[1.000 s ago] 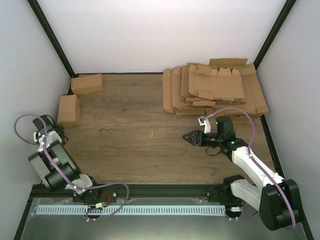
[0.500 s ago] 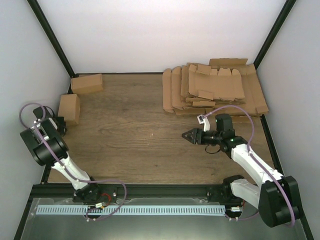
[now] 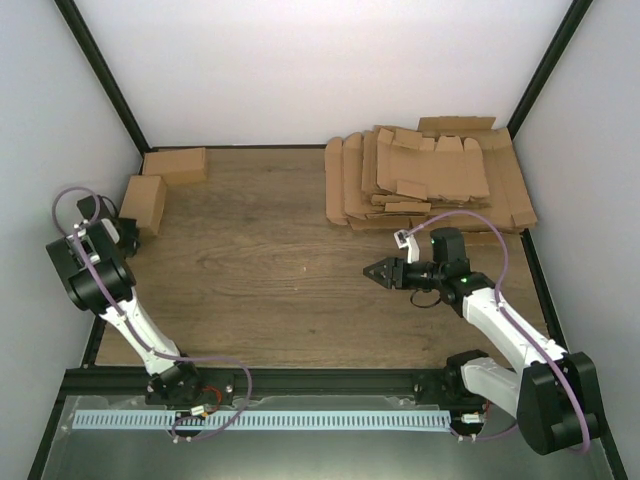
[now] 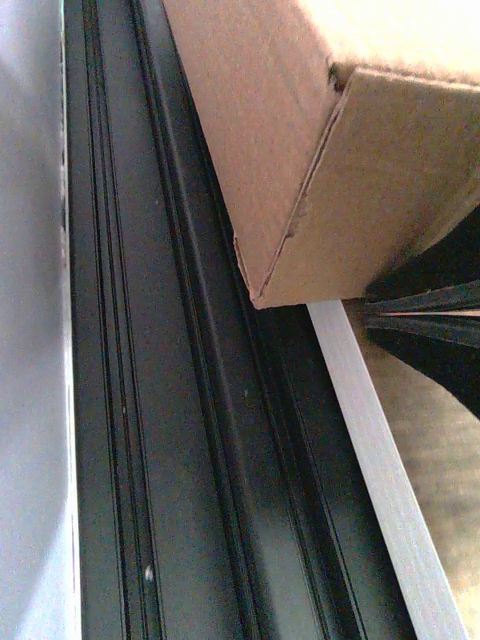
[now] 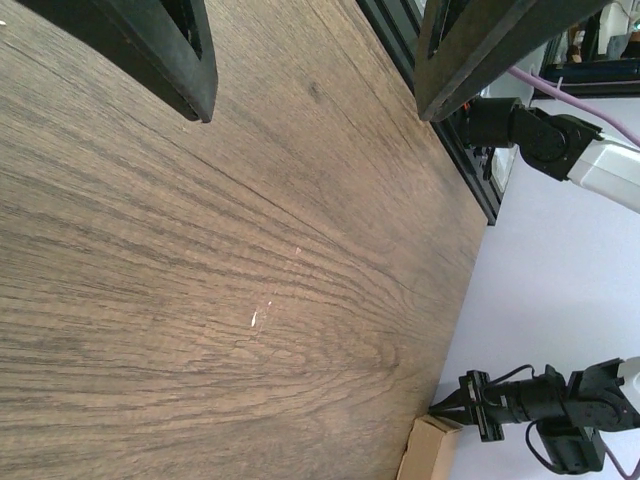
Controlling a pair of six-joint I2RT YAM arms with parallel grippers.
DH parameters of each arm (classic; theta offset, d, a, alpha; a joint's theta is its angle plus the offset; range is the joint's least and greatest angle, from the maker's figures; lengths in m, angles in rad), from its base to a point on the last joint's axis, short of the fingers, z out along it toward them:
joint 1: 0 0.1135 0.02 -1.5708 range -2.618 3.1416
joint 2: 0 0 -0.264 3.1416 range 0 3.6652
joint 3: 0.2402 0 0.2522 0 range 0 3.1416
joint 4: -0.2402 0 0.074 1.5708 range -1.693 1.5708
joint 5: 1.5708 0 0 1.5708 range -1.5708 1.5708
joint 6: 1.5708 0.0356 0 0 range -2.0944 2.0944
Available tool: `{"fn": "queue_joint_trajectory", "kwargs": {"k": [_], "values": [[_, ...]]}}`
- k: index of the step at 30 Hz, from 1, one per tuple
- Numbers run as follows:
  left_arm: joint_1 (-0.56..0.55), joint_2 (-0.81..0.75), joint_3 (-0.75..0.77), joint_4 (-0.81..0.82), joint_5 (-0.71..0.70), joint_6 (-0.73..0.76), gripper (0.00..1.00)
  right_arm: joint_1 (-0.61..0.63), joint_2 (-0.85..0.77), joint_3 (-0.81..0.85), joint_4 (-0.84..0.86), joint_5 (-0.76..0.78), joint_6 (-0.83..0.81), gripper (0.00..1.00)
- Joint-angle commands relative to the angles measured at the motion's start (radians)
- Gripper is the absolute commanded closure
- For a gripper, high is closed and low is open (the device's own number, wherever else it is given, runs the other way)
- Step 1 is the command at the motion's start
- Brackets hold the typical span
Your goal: Fold the paper box
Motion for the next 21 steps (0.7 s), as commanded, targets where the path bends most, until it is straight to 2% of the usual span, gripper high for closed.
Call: {"fn": "queue_joint_trajectory", "kwargs": {"k": [1,9,14,17,21], "values": [[-0.015,0.044,0.055,0.037,0.0,0.008,0.96,-0.005,-0.016,0.043,-0.013,-0.006,-0.007,0.43],[-0.034,0.068,0.1,0.004,-0.021,-0.012,0.94,-0.005,-0.031,0.041,-0.031,0.014,-0.007,0.43],[-0.035,-0.052,-0.065,0.055,0.0,-0.087,0.8,-0.004,-0.038,0.037,-0.021,0.022,0.008,0.44],[-0.044,-0.166,-0.138,0.042,-0.009,-0.082,0.75,-0.005,-0.047,0.04,-0.026,0.032,0.013,0.43],[-0.077,-0.319,-0.21,-0.004,-0.004,-0.04,0.6,-0.006,-0.066,0.038,-0.035,0.054,0.012,0.43]]}}
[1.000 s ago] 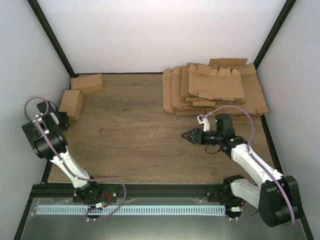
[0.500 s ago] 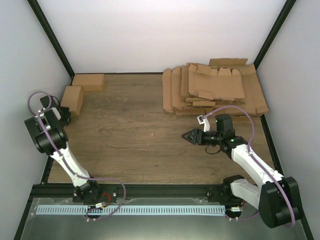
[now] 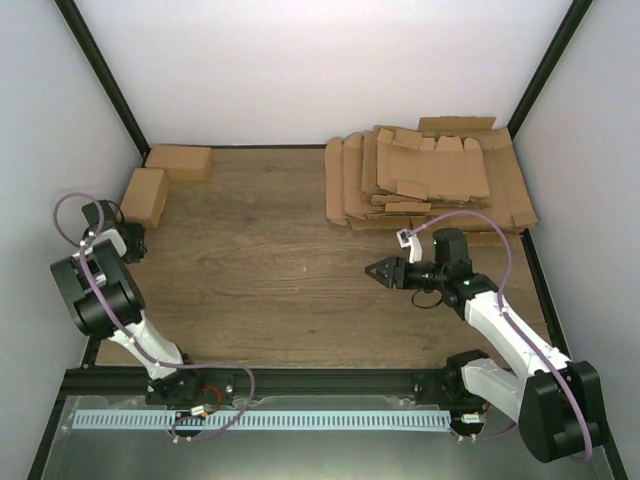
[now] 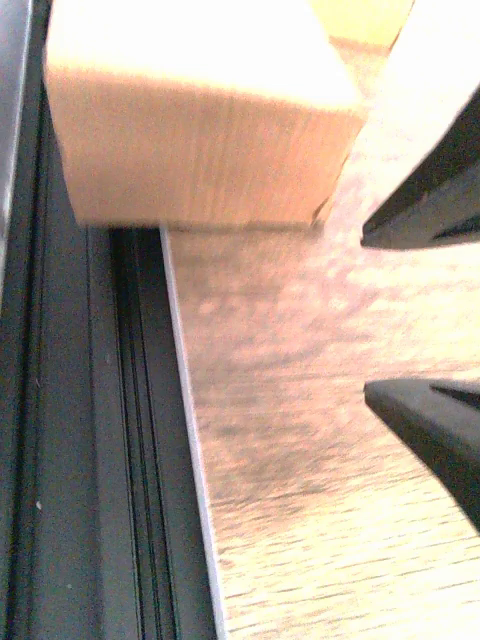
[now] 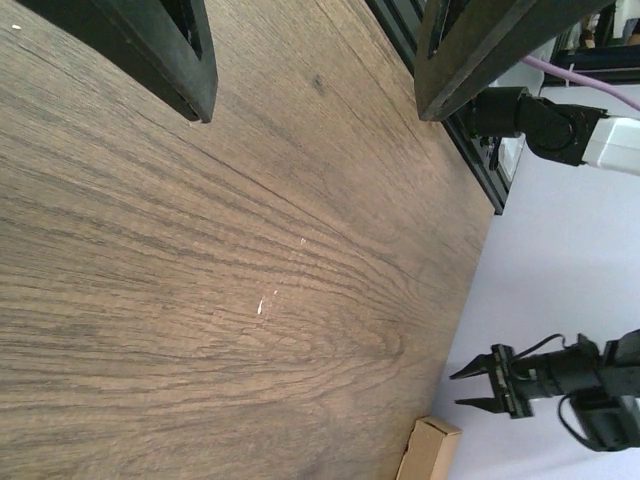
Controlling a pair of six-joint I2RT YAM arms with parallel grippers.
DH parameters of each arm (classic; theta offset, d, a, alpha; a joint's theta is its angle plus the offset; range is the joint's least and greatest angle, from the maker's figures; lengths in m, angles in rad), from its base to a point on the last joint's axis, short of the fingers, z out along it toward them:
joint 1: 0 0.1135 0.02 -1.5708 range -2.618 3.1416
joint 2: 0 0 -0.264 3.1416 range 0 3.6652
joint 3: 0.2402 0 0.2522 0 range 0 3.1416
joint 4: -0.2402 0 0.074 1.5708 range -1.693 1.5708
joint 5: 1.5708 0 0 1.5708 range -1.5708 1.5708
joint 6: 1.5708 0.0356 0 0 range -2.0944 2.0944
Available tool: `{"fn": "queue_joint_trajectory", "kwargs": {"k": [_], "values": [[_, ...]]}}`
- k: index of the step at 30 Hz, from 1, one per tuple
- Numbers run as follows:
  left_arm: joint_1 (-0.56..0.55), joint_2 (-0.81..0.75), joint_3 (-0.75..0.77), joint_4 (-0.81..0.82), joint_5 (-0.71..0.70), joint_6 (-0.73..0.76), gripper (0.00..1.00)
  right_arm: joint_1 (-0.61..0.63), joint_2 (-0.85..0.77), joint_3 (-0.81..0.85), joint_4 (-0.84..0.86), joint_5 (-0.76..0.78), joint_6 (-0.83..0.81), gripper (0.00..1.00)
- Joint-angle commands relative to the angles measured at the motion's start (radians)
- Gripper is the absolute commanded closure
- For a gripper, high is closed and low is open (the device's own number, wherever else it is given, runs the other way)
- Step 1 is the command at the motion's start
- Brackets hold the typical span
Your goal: Fold the paper box
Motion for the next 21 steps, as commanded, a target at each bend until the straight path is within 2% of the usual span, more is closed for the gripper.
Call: {"fn": "queue_joint_trajectory", "kwargs": {"k": [1,5,8,9,10,12,13,15,17,19,21], "values": [[-0.056,-0.157,-0.054,-0.026,0.016,0.031,0.57,-0.004,-0.034,0.037,-0.017,0.035,0.003,0.43],[-0.183,-0.305,-0.12,-0.032,0.059,0.061,0.43,-0.005,-0.044,0.036,-0.003,0.082,-0.004,0.42],[-0.293,-0.39,-0.16,-0.021,0.037,0.083,0.28,-0.006,-0.05,0.031,0.049,0.168,0.025,0.23],[-0.323,-0.418,-0.182,0.005,0.039,0.101,0.21,-0.006,-0.057,0.025,0.077,0.214,0.048,0.04],[-0.351,-0.452,-0.217,0.057,0.04,0.133,0.16,-0.005,-0.066,0.016,0.097,0.274,0.069,0.01],[-0.397,-0.521,-0.269,0.112,0.006,0.193,0.04,-0.005,-0.073,0.012,0.115,0.376,0.06,0.0],[-0.422,-0.558,-0.293,0.133,-0.019,0.231,0.01,-0.003,-0.071,0.024,0.105,0.435,0.048,0.0],[-0.443,-0.627,-0.324,0.143,-0.033,0.311,0.0,-0.004,-0.04,0.08,0.043,0.469,-0.02,0.0],[-0.448,-0.677,-0.351,0.14,-0.027,0.383,0.0,-0.005,0.043,0.16,-0.009,0.411,-0.1,0.0],[-0.46,-0.737,-0.418,0.214,-0.009,0.442,0.0,-0.005,0.081,0.149,0.075,0.354,-0.124,0.0],[-0.477,-0.776,-0.489,0.294,-0.013,0.487,0.0,-0.006,0.084,0.067,0.201,0.417,-0.08,0.0]]}}
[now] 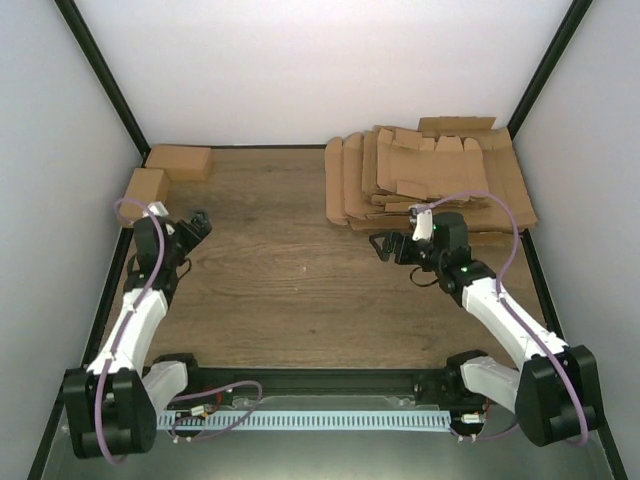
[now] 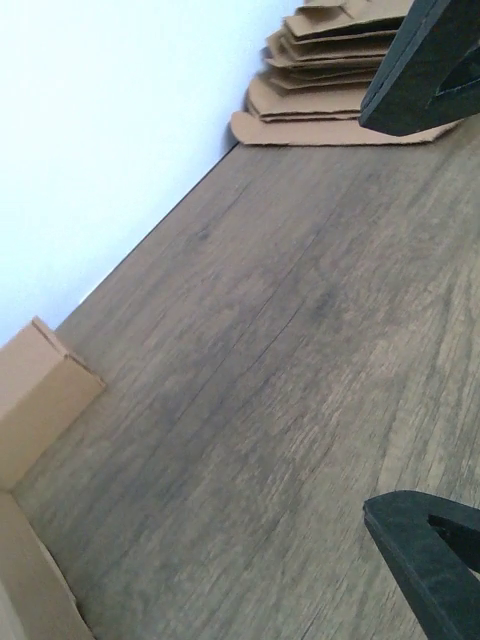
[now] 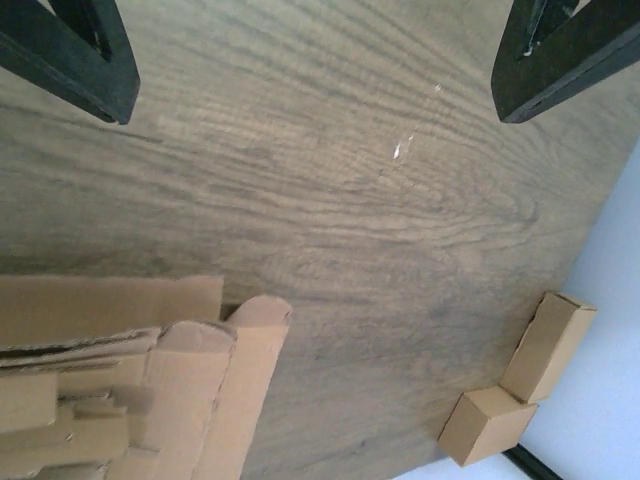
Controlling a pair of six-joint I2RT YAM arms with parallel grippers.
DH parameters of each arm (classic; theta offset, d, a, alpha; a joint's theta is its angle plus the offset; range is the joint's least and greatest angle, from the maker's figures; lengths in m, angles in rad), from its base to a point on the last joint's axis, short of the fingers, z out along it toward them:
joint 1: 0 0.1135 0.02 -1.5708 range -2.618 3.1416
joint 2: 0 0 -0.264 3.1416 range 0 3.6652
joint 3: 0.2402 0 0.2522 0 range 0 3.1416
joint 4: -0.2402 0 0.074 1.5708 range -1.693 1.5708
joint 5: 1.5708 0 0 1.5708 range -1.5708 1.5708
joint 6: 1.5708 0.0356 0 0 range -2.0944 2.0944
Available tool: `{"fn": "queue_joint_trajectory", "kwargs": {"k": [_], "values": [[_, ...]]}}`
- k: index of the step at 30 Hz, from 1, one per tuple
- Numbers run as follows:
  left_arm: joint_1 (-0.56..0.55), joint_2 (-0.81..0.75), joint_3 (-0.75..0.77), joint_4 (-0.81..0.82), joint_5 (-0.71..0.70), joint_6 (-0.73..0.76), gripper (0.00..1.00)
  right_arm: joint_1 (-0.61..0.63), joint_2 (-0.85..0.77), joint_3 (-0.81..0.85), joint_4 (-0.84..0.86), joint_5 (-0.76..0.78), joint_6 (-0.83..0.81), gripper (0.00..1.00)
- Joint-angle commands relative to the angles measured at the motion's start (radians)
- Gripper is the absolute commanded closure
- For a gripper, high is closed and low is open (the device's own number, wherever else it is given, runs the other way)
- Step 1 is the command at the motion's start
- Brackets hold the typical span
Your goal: Fold the paper box
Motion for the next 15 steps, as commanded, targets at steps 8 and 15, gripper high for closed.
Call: {"fn": "queue_joint_trajectory", "kwargs": {"k": [8,15], "values": [[-0.082,-0.09,-0.215,0.287,-0.158,0.345,0.0,-0.008,0.029,-0.205,0.499,0.304,-0.087,0.0],[-0.086,-0.164,-0.354,0.431,-0.245,0.364,0.0,-0.101,0.057,-0.234,0.551,0.33,-0.106,0.0]]}}
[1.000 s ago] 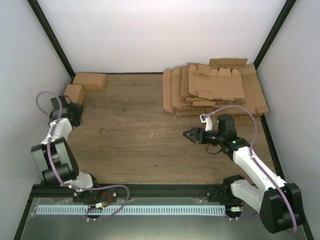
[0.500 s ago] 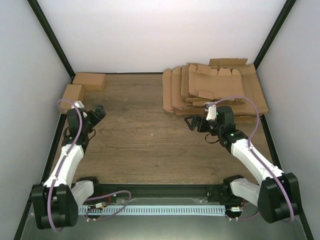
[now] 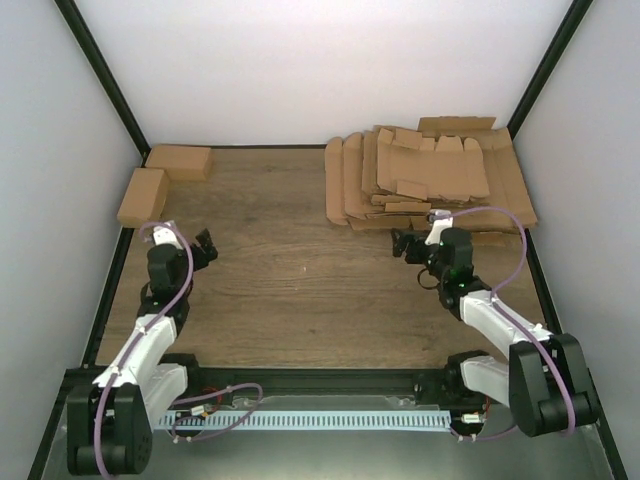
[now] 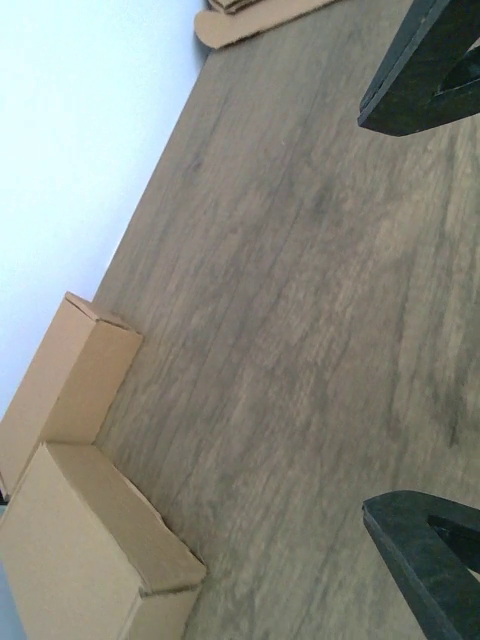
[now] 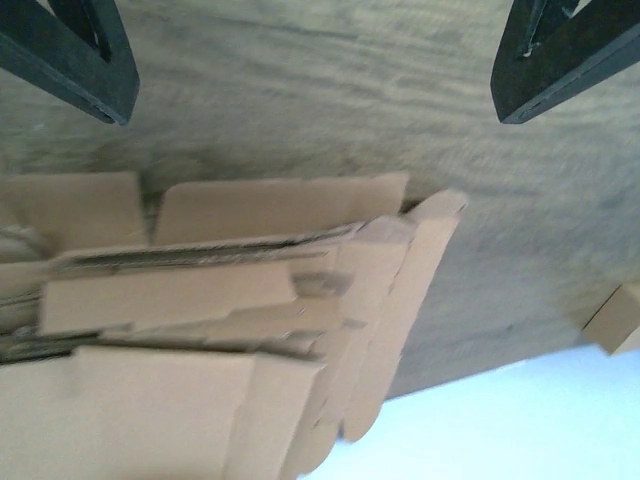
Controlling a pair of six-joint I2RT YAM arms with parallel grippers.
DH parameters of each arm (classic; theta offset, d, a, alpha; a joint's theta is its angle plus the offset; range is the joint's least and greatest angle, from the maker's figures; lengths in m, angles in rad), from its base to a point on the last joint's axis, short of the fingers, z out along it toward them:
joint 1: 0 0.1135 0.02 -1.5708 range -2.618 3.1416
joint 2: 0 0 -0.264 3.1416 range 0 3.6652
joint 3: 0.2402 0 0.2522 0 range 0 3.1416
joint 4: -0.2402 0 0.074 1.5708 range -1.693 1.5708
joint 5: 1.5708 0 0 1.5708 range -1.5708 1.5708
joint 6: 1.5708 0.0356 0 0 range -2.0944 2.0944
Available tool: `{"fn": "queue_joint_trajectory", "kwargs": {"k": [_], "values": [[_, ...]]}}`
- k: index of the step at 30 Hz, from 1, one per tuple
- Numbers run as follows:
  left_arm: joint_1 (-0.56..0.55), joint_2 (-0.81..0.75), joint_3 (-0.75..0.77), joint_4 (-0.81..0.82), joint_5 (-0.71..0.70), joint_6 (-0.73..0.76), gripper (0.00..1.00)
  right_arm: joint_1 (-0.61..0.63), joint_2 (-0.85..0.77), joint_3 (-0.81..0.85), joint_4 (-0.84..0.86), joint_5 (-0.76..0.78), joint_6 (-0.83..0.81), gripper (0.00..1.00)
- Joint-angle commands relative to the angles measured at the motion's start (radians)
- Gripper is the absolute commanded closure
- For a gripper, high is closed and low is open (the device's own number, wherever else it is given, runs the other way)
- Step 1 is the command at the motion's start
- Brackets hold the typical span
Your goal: Fold the paper box
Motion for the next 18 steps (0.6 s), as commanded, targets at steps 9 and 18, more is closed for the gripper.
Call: {"fn": "queue_joint_trajectory", "kwargs": {"k": [9,18], "values": [[-0.008,-0.065,-0.082,0.126,-0.074,0.033,0.0,-0.074,-0.039,-0.048,0.131,0.001,-0.041,0.0],[-0.009,-0.04,-0.067,0.118,-0.078,0.03,0.0,-0.074,-0.03,-0.042,0.132,-0.016,-0.049,0.0]]}}
